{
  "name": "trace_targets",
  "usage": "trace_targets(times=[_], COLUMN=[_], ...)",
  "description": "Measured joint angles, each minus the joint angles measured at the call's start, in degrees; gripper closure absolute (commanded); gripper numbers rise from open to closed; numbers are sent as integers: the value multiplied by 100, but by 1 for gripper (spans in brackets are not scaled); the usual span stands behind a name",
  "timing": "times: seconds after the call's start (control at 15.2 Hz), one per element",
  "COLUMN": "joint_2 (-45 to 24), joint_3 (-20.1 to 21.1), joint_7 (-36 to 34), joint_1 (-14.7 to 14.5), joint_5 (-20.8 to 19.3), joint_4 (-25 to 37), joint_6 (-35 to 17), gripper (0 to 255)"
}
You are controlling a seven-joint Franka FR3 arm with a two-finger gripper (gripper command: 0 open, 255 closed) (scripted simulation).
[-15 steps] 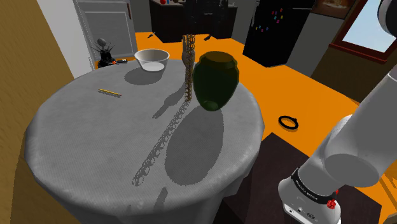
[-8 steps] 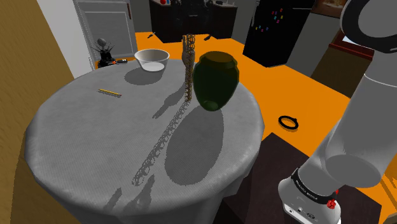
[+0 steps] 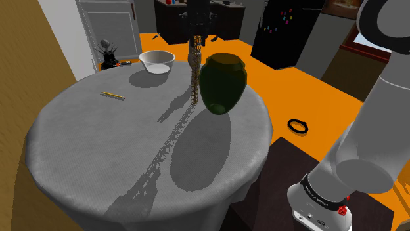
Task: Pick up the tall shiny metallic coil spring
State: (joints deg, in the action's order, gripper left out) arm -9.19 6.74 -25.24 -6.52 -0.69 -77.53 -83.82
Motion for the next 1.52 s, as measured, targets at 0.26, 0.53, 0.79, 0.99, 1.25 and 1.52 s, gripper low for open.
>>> trace_targets(times=[0.26, 0.53, 0.79, 0.99, 1.25, 1.52], joint_2=[2, 5, -148, -261, -518, -868], joint_3=[0, 2, 6, 11, 18, 25], joint_7=[0, -5, -14, -22, -36, -51], joint_1=[0, -2, -16, -30, -60, -108], joint_5=[0, 0, -18, -32, -66, -114], joint_4=[-2, 21, 512, 910, 1594, 2454], joint_6=[-5, 27, 368, 655, 1082, 1595], gripper=[255, 255, 255, 255, 255, 255])
